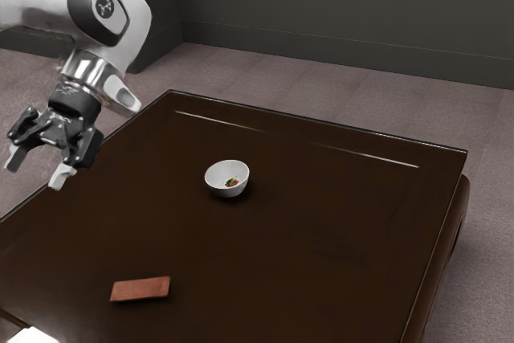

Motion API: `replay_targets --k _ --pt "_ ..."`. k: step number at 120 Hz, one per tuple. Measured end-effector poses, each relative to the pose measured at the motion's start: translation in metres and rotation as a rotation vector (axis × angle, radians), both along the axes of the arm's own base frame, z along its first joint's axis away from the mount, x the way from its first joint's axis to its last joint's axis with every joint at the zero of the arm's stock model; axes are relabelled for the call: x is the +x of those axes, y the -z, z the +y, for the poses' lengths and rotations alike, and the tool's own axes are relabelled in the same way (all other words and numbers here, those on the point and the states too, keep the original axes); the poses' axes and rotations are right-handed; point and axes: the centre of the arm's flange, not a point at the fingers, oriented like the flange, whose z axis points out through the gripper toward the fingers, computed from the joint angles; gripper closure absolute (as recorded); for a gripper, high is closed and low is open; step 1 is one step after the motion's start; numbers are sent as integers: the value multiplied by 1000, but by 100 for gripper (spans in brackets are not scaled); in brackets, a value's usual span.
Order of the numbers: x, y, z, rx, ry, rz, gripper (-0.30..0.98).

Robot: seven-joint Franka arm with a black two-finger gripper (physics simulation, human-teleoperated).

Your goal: Take strawberry from the bowl

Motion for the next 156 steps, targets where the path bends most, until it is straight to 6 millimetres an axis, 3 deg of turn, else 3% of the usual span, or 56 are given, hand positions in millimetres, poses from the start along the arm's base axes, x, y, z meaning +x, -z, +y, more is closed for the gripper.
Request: replay_targets --k 5,13,18,26,33,39,44,50,56,64,72,93,103,113,119,137,156 --pt "19 -16 -2 24 17 -196 0" --pt "32 -46 -18 37 65 -445 0" --pt "49 -47 -28 46 77 -549 0" --pt "79 -35 -22 79 5 -670 0" --pt "122 -10 -15 103 -86 -733 0" --pt "192 23 -3 130 -169 -781 0" --pt "235 54 13 158 -244 -809 0" --pt "267 91 26 188 -315 -822 0" --pt "285 131 41 220 -385 -811 0" --pt "296 165 46 246 -452 -802 0" --pt "300 181 45 259 -509 -801 0" --pt "298 188 40 289 -740 -766 0" --pt "297 189 36 316 -808 -756 16" --pt "300 180 2 364 -768 -804 30" --pt "300 179 2 407 -765 -829 37" --pt "301 195 8 488 -800 -844 47" --pt "305 227 9 520 -865 -834 50"
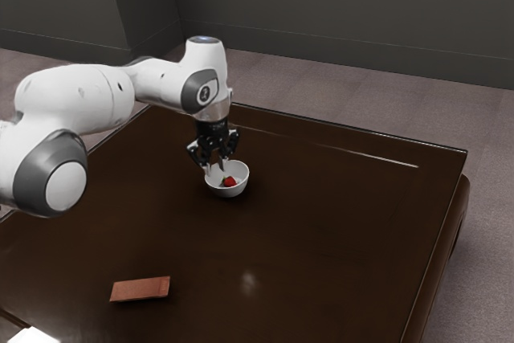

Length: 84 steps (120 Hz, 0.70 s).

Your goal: Take strawberry from the bowl

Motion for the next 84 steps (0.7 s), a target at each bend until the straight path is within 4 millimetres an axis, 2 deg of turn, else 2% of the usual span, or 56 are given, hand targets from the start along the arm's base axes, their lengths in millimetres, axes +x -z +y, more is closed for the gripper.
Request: replay_targets --k 17,27,41,55,75,84 --pt "5 13 -11 -5 -33 -21 50" --pt "8 15 -13 -7 -51 -41 50" --pt "12 24 -13 -6 -73 -63 50" --pt "14 29 -12 -5 -92 -78 43" --pt "14 52 -9 -1 -116 -70 39" --pt "16 57 -10 -1 -121 -77 38"
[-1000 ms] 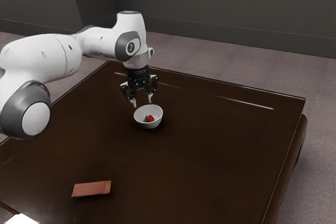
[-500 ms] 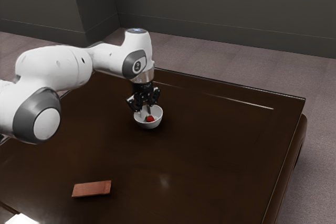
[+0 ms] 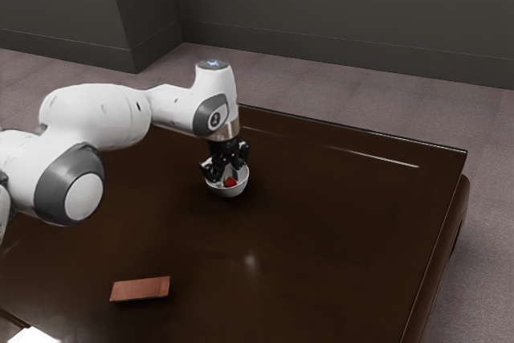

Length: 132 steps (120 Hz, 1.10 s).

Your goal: Take strawberry from the bowl

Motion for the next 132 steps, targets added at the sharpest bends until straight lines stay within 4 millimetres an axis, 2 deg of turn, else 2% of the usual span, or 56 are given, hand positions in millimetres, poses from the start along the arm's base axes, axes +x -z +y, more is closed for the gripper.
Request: replay_targets --k 31,49,61,73,79,89,95,101,109,121,125,127,129,132 --pt "2 1 5 -2 -26 -17 54" --pt "3 -2 4 -3 -34 -24 57" --pt "4 -25 4 -6 -39 -49 58" --pt "0 -61 11 -15 -51 -78 58" --pt "-2 -73 -1 -18 -36 -83 59" --pt "-6 -82 -57 -24 35 -86 60" --pt "-9 -74 -87 -24 74 -73 60" --pt "-11 -54 -108 -22 99 -48 61" --pt "-14 -33 -120 -21 111 -22 59" --pt "-14 -28 -124 -28 110 -18 37" --pt "-14 -44 -124 -32 115 -35 32" --pt "-15 -69 -121 -32 123 -51 29" --pt "-18 -101 -113 -29 134 -71 27" --pt "-37 -178 -96 -29 169 -119 24"
